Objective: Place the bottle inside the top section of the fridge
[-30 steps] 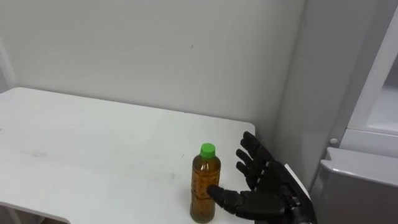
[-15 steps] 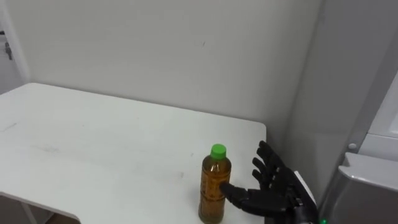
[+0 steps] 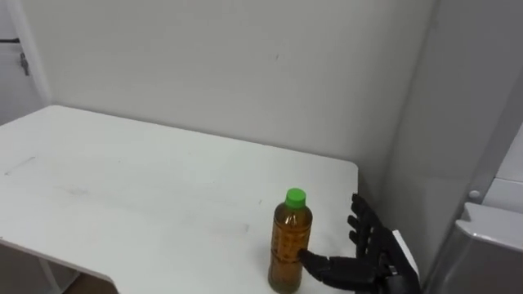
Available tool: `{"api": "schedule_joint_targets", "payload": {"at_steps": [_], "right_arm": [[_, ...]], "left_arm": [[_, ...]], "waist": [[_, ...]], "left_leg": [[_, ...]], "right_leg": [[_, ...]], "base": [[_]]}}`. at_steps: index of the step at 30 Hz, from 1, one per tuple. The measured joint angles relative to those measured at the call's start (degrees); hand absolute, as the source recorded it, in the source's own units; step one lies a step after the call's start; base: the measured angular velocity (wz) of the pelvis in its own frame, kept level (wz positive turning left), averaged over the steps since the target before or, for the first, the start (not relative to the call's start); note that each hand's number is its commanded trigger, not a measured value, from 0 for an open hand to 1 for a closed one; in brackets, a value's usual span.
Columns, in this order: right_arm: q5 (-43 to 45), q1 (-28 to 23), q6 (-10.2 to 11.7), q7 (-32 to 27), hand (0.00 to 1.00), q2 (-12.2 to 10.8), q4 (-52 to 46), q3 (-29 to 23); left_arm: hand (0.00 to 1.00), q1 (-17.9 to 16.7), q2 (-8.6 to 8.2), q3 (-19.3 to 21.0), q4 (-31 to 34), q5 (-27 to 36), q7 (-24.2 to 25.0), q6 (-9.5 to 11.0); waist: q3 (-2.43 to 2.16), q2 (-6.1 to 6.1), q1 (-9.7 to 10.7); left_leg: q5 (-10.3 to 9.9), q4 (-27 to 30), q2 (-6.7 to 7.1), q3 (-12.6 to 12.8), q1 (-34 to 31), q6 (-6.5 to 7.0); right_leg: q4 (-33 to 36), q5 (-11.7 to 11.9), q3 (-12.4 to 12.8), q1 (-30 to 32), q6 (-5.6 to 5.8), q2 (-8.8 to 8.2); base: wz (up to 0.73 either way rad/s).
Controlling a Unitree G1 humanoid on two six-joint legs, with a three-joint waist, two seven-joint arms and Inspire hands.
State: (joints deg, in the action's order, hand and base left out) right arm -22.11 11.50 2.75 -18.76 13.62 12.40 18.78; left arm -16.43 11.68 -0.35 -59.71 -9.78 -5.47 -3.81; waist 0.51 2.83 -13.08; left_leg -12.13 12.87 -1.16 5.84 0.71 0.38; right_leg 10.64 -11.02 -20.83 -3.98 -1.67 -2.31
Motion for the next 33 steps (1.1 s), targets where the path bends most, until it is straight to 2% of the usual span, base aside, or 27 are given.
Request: {"api": "schedule_joint_targets", "payload": {"at_steps": [6,7,8,10,13,15,20,23,26,33], "right_arm": [[0.0,1.28,-0.01,0.13,0.0,-0.15,2.96,2.93],[-0.01,1.32,-0.01,0.13,0.0,-0.15,3.02,3.01],[-0.01,1.64,-0.01,0.14,0.0,-0.21,3.51,3.04],[-0.02,2.42,-0.01,0.08,0.0,-0.45,5.94,3.03],[-0.06,3.16,-0.01,0.1,0.0,-0.97,9.33,2.98],[-0.07,3.18,-0.02,0.09,0.0,-1.23,10.57,2.71],[-0.26,3.79,-0.08,-0.2,0.0,-2.12,14.05,2.47],[-0.88,5.05,-0.28,-0.68,0.0,-2.17,15.78,2.47],[-3.61,7.2,-0.28,-1.13,0.0,-2.17,18.87,2.48],[-5.24,7.48,-0.3,-2.16,0.0,-2.14,19.29,2.46]], "left_arm": [[0.0,0.06,0.12,-0.02,0.06,0.01,0.02,-1.1],[0.0,0.06,0.11,-0.21,0.08,0.01,0.09,-1.17],[0.0,0.05,0.11,-0.34,0.02,0.0,0.11,-1.27],[0.0,0.01,0.04,-0.35,-0.03,0.01,0.12,-1.76],[0.0,-0.03,-0.16,-0.43,0.06,0.02,0.32,-2.4],[0.0,0.1,-0.23,-0.43,0.31,0.0,0.75,-2.72],[0.0,0.07,-0.37,-0.42,0.38,0.02,1.12,-3.74],[0.0,-0.18,-0.37,-0.33,0.34,0.02,1.14,-3.99],[0.0,-0.19,-0.17,-0.36,0.33,0.15,1.11,-4.55],[0.0,-0.26,0.17,-0.35,0.49,0.17,1.1,-4.43]], "waist": [[0.31,0.27,-0.86],[0.45,0.29,-1.36],[1.01,0.32,-1.55],[1.2,0.38,-1.7],[1.1,0.52,-2.78],[0.81,0.88,-2.94],[0.68,0.8,-3.06],[0.59,0.33,-3.13],[0.25,-0.13,-3.14],[0.23,-0.23,-3.08]], "left_leg": [[0.06,0.22,0.26,-1.36,0.09,0.1],[0.07,0.31,0.28,-1.38,0.05,0.11],[0.07,0.41,0.39,-1.71,-0.01,0.12],[0.07,0.46,0.56,-2.05,-0.05,0.15],[0.03,0.53,0.85,-2.75,-0.39,0.23],[0.17,0.48,1.04,-3.15,-0.44,0.44],[0.37,0.6,1.6,-4.67,-0.43,0.74],[0.42,0.62,1.81,-4.92,-0.57,0.82],[0.45,0.62,1.86,-5.07,-0.53,0.88],[0.47,1.1,1.93,-6.13,-1.21,0.89]], "right_leg": [[0.09,-0.14,-1.36,-0.38,0.25,-0.31],[0.08,-0.15,-1.43,-0.44,0.25,-0.34],[0.02,-0.18,-1.87,-0.9,0.31,-0.44],[0.02,-0.31,-2.1,-0.99,0.49,-0.57],[-0.02,-0.37,-2.55,-1.0,0.58,-0.72],[0.01,-0.44,-3.08,-1.01,0.69,-0.92],[0.09,-0.64,-4.63,-1.76,1.04,-1.39],[0.1,-0.61,-4.93,-1.81,1.12,-1.53],[0.21,-0.55,-4.9,-1.94,1.19,-1.58],[0.24,-0.51,-6.09,-2.08,1.19,-1.62]], "base": [[0.1],[0.1],[0.13],[0.13],[0.08],[0.16],[0.17],[0.05],[0.0],[0.09]]}}
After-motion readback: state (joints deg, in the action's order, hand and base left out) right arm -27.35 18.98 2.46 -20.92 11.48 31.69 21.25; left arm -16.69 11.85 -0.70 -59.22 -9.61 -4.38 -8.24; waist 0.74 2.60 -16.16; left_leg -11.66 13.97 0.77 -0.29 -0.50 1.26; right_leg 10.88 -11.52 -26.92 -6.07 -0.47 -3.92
